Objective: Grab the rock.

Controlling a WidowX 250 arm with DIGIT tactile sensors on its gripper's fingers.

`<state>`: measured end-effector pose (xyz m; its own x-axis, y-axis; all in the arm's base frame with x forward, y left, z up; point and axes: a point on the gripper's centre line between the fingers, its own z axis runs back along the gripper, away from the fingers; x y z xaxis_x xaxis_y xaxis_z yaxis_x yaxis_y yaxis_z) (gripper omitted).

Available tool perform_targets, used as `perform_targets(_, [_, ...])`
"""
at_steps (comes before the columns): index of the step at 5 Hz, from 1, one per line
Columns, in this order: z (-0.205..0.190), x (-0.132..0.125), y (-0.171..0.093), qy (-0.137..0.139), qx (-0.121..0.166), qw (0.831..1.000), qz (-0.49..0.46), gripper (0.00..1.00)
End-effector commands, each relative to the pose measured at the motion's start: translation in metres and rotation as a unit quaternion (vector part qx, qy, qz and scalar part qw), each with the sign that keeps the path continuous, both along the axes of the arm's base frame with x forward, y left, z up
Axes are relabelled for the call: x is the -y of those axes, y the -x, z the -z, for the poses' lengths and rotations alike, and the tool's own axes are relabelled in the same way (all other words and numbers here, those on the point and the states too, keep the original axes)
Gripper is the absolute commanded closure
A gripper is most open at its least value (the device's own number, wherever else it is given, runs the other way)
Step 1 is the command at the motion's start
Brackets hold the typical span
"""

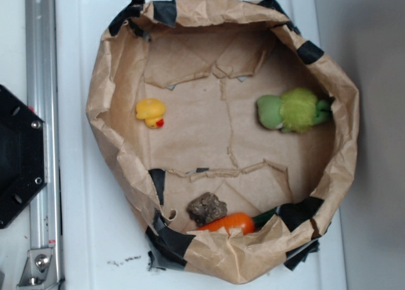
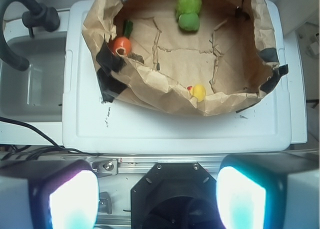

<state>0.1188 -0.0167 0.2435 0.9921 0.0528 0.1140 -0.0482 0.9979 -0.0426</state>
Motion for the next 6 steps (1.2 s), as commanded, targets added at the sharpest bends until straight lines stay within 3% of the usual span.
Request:
perform_targets(1, [0.000,0.000,0.000,0.000,0.000,1.000,0.000,0.00])
perform_targets(2, [0.014,-0.010,-0.049,0.027,-0.011,0.999,0.033,0.00])
perform_targets(3, [0.041,-0.017,-0.084,0.073,-0.046,0.995,0.058,0.00])
perform_targets(6, [0.126,-0.028,-0.128,0.088,-0.091,0.988,0.093,0.00])
